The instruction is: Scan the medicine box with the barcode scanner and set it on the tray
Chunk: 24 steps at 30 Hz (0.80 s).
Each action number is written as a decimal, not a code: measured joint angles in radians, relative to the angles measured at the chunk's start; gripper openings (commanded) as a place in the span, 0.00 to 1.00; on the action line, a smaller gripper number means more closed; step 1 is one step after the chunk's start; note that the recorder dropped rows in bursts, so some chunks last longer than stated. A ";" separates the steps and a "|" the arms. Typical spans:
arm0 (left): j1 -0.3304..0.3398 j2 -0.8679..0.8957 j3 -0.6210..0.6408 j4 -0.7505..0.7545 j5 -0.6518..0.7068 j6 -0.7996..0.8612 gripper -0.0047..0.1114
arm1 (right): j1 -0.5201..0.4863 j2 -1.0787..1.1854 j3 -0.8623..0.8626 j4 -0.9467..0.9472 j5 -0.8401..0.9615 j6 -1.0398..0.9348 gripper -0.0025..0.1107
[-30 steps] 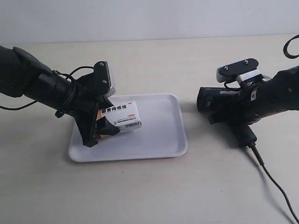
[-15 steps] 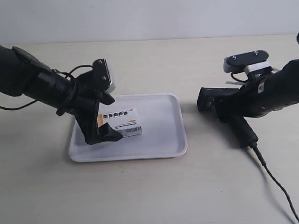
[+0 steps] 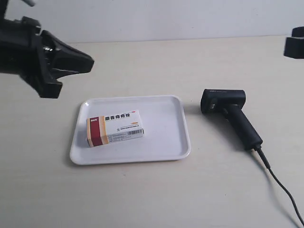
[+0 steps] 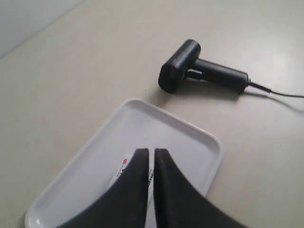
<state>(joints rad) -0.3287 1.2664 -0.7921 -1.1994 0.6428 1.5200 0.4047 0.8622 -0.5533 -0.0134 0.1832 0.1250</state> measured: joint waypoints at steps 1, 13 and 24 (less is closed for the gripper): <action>0.002 -0.039 0.042 -0.045 -0.035 0.018 0.08 | 0.000 -0.040 0.031 0.004 -0.011 0.003 0.04; 0.004 -0.614 0.578 -0.522 -0.077 0.326 0.08 | 0.000 -0.270 0.106 0.013 0.030 0.054 0.04; 0.069 -0.898 0.669 -0.416 -0.166 0.401 0.08 | 0.000 -0.290 0.106 0.013 0.034 0.054 0.04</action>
<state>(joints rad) -0.2595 0.3684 -0.1236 -1.6155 0.4769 1.9213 0.4047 0.5727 -0.4471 0.0000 0.2175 0.1793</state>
